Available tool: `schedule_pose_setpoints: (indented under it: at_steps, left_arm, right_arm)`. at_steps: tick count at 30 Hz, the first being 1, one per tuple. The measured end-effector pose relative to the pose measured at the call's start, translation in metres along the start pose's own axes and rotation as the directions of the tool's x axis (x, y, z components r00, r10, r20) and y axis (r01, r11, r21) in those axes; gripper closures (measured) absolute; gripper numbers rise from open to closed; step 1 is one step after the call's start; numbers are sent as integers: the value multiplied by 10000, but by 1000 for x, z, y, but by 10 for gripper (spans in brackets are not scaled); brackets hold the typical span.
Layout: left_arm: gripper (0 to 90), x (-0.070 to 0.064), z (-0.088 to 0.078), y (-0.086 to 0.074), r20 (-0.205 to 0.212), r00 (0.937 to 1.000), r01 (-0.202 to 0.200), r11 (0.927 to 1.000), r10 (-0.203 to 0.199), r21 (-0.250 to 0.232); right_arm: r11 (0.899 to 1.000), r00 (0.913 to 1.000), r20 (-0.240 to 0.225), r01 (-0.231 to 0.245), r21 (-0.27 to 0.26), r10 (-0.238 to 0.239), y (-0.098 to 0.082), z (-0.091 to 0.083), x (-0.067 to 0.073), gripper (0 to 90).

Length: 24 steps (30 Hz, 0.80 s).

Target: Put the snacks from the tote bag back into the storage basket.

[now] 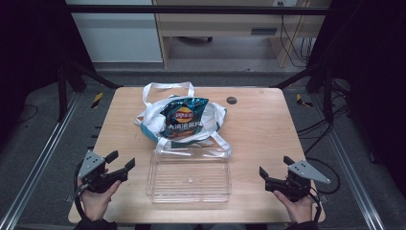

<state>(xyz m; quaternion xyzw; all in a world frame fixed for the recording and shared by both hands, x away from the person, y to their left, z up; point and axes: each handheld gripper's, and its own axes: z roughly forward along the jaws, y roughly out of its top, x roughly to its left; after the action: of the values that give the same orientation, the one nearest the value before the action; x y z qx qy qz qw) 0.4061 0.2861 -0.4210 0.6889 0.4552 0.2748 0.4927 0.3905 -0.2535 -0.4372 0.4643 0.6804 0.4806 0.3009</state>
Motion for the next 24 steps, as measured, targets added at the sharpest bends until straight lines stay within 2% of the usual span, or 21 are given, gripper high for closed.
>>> schedule_pose_setpoints:
  at_steps: [3, 6, 7, 10, 16, 21, 24]
  left_arm:
    - [275, -2, 1, 3, 28, 10000, -92, 10000, 92, -31]
    - [277, -2, 3, 6, 227, 9996, 142, 9998, -139, -155]
    - [277, -1, 7, 8, 371, 9986, 387, 9991, -381, -159]
    - [277, -2, 9, 10, 348, 9988, 346, 9994, -343, -88]
    - [283, -2, 9, 21, 361, 9988, 342, 9988, -330, -344]
    - [283, -1, 11, 28, 366, 9989, 308, 9988, -294, -376]
    - [284, 0, 14, 38, 400, 9986, 371, 9980, -350, -521]
  right_arm:
    - [9999, 9999, -22, -119, -7, 119, 0, -1, -1, 48]
    - [9997, 9998, -14, -211, -124, 211, 0, -1, -2, 47]
    - [9996, 9997, -6, -264, -104, 264, 0, -1, -2, 47]
    - [9997, 9998, 14, -221, -45, 221, 0, 0, -2, 47]
    - [9999, 9999, 56, -143, -26, 143, 0, 0, -1, 47]
    - [9998, 9998, 92, -189, -23, 189, 0, 0, -2, 46]
    - [9998, 9998, 86, -187, -34, 187, 0, 0, -2, 46]
